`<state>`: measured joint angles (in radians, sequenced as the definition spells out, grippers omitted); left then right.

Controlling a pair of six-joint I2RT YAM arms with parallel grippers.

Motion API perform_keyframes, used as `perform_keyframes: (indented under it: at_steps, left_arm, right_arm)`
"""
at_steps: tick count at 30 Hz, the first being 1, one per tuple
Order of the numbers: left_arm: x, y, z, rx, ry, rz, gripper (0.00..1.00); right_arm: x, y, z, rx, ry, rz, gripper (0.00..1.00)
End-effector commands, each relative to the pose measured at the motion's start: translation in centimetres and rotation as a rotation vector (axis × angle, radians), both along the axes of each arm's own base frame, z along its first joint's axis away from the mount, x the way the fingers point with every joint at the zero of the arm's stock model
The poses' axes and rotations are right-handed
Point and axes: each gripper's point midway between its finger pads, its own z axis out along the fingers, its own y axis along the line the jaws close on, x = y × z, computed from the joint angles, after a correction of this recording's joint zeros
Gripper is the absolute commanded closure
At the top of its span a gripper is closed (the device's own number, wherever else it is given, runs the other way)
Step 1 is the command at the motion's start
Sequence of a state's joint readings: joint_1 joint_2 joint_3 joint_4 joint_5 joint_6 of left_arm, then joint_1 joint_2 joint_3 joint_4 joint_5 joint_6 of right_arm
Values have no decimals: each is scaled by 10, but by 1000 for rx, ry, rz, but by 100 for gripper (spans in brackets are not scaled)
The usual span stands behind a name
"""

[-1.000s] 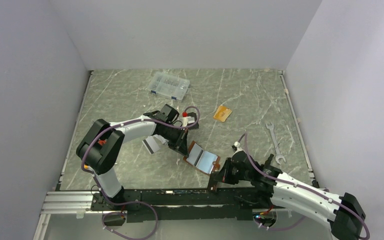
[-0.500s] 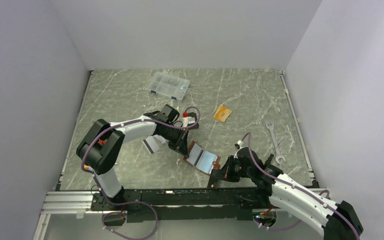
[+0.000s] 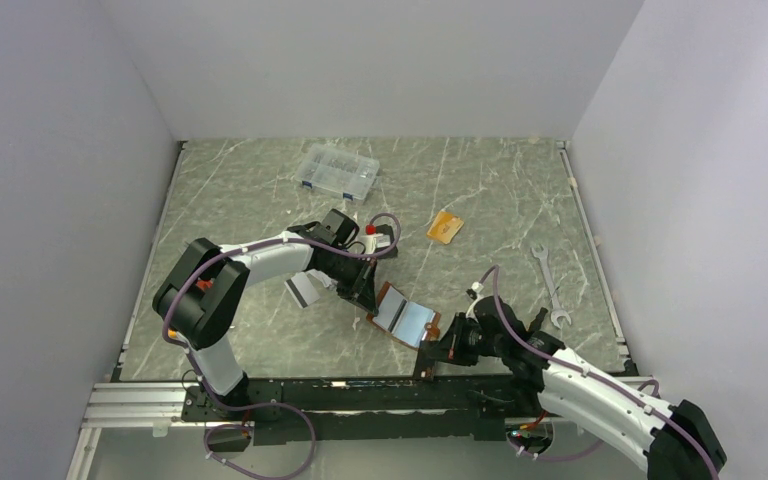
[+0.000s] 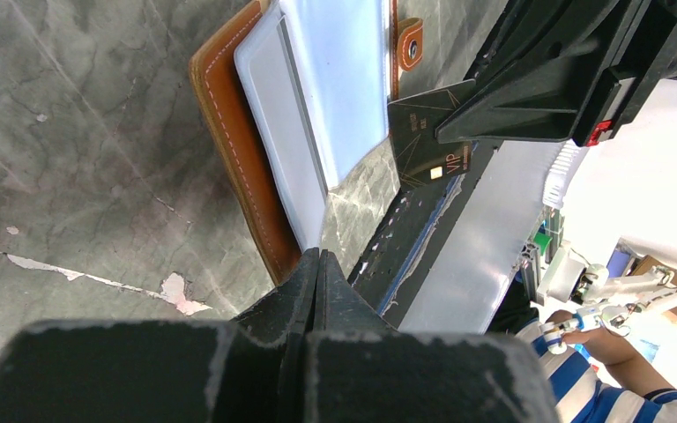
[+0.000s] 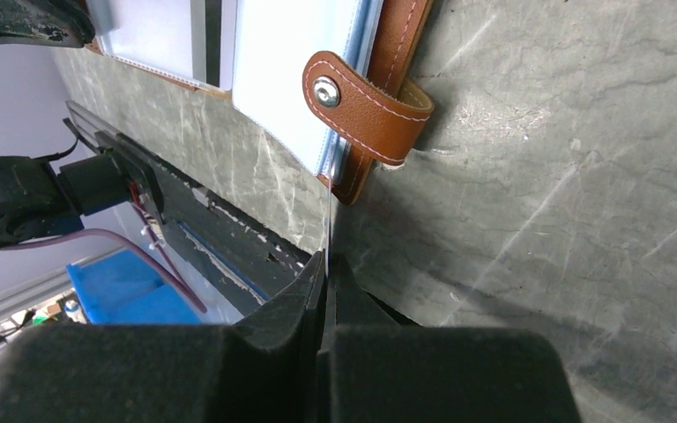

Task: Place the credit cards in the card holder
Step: Turn over the card slot in the card holder.

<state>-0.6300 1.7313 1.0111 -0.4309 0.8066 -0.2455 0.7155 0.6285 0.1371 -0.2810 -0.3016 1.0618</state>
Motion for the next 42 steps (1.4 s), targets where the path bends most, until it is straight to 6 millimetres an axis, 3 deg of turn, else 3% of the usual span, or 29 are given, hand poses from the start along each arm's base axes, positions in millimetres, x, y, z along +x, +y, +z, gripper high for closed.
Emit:
perform_keyframes:
  at_steps: [1, 18, 32, 42]
  left_arm:
    - [5, -5, 15, -39, -59, -21, 100]
    - [5, -6, 19, -48, -65, -26, 100]
    - [5, -5, 18, -42, -68, -25, 100]
    - [3, -6, 19, -49, -69, -33, 100]
  right_arm:
    - [1, 5, 3, 33, -15, 12, 100]
    - [1, 3, -6, 35, 2, -8, 100]
    - [18, 7, 0, 54, -60, -45, 100]
    - [21, 11, -7, 72, -61, -40, 100]
